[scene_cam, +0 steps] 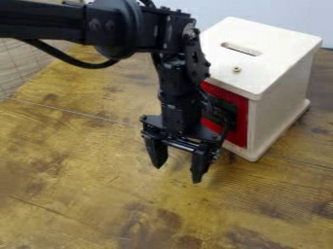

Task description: Close the drawer

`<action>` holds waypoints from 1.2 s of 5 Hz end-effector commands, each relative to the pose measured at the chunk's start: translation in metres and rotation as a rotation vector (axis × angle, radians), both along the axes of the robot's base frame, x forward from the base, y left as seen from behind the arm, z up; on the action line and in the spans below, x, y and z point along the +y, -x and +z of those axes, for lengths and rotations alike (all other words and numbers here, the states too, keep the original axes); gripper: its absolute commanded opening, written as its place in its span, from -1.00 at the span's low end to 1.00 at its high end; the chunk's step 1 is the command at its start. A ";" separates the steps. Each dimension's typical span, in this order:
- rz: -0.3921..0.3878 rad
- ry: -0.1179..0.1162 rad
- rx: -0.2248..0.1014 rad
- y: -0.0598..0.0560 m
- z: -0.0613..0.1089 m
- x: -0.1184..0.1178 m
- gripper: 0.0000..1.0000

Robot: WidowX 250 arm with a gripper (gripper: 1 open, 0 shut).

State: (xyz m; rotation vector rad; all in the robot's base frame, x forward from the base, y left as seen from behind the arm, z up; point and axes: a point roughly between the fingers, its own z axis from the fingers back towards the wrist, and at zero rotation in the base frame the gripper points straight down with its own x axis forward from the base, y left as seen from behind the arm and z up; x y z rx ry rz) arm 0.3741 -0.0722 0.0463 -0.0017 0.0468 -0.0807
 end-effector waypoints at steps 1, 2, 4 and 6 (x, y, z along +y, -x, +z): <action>-0.043 0.010 -0.087 -0.006 0.017 -0.001 1.00; -0.008 0.007 -0.090 -0.003 0.021 -0.016 1.00; 0.071 0.006 -0.098 -0.004 0.030 -0.022 1.00; 0.025 0.008 -0.096 -0.004 0.039 -0.037 1.00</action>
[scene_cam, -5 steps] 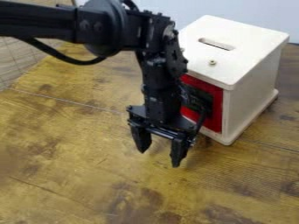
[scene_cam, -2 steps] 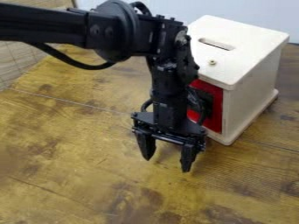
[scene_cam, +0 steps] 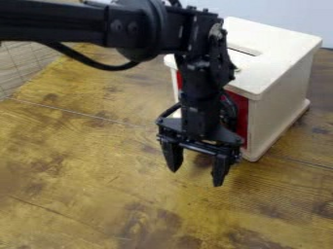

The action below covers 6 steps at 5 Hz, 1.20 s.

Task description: Close the drawer

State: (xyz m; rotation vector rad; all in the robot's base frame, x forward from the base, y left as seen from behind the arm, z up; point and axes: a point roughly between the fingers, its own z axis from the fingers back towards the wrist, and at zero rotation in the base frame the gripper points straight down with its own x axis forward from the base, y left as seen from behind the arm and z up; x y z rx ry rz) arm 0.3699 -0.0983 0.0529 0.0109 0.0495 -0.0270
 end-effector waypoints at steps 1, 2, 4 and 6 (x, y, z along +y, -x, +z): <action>-0.072 0.019 -0.099 -0.008 0.035 -0.016 1.00; -0.094 0.017 -0.099 -0.007 0.029 -0.023 1.00; -0.165 0.013 -0.103 -0.005 0.015 -0.026 1.00; -0.168 0.004 -0.102 -0.009 0.007 -0.019 1.00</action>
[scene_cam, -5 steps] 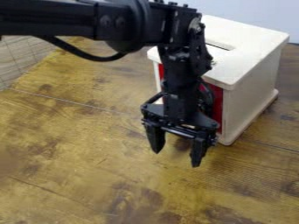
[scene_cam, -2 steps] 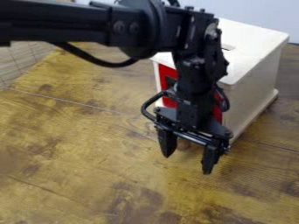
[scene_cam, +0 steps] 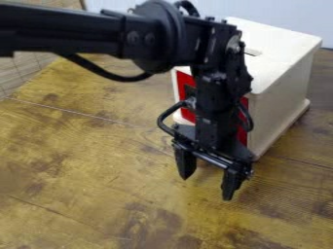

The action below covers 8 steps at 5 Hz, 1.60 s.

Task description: Close the drawer

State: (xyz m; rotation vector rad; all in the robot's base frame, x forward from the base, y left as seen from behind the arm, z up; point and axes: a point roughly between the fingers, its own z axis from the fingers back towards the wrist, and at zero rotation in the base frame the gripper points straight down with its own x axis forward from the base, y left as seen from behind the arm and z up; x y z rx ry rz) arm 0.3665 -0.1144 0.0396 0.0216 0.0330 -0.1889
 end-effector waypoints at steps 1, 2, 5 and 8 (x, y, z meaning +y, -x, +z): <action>0.039 0.012 -0.083 -0.016 0.024 0.001 1.00; 0.053 0.009 -0.080 -0.013 0.026 0.013 1.00; 0.006 0.001 -0.071 -0.012 0.029 -0.006 1.00; -0.160 0.000 -0.063 0.004 0.033 -0.020 1.00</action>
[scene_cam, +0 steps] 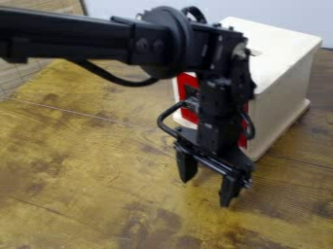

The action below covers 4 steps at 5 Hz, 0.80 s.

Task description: Close the drawer

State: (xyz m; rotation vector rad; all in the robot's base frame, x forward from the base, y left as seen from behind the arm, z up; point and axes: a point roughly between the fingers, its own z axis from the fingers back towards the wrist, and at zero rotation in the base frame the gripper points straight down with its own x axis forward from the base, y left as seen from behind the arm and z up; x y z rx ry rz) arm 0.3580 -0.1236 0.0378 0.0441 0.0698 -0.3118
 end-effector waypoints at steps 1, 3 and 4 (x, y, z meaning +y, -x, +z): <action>-0.074 0.031 -0.092 -0.003 0.040 -0.007 1.00; -0.129 0.029 -0.087 -0.005 0.044 0.000 1.00; -0.152 0.027 -0.082 -0.009 0.037 0.000 1.00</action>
